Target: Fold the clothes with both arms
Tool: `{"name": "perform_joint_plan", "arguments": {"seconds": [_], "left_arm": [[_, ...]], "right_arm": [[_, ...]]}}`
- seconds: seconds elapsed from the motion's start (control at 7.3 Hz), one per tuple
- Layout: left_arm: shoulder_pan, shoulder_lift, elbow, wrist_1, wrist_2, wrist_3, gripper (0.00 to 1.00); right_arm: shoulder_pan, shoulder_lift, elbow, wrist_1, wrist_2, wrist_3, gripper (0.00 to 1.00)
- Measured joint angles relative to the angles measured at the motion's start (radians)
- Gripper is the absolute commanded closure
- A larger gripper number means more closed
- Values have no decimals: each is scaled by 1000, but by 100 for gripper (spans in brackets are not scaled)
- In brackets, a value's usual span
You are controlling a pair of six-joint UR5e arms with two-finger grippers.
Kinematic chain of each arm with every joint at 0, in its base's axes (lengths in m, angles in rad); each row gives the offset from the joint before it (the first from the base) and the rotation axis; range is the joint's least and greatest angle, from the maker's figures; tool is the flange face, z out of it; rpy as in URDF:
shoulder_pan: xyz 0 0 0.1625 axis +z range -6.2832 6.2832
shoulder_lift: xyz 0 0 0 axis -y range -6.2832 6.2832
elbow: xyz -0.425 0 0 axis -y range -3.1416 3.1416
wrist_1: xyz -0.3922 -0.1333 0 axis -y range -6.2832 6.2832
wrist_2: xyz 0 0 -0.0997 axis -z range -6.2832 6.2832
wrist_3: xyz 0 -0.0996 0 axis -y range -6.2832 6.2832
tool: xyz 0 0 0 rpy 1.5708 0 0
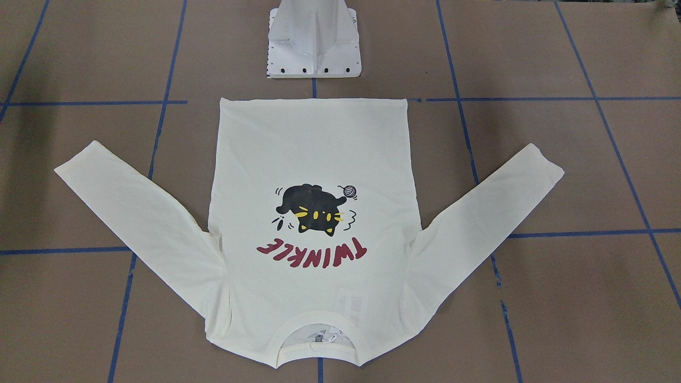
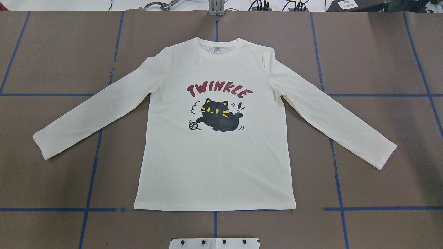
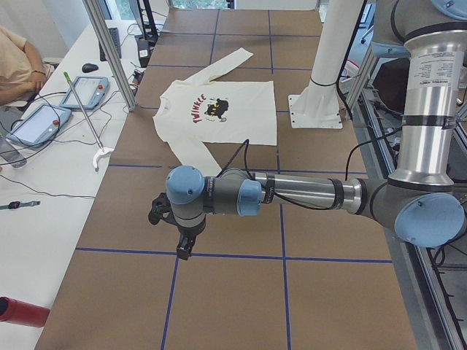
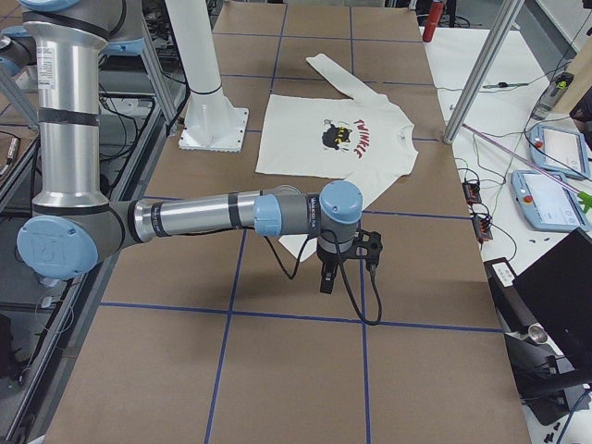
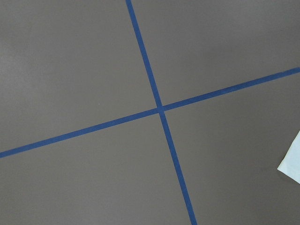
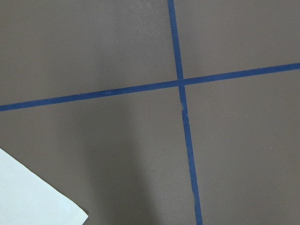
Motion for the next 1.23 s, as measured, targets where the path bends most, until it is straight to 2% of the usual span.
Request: {"name": "perform_joint_plan", "arguments": {"seconds": [0.55, 1.23], "left_arm": [[2, -2, -26, -2, 3, -6, 0], [2, 3, -40, -3, 2, -6, 0]], "right_arm": [[0, -13, 1, 81, -49, -13, 0], [0, -33, 11, 87, -66, -52, 0]]}}
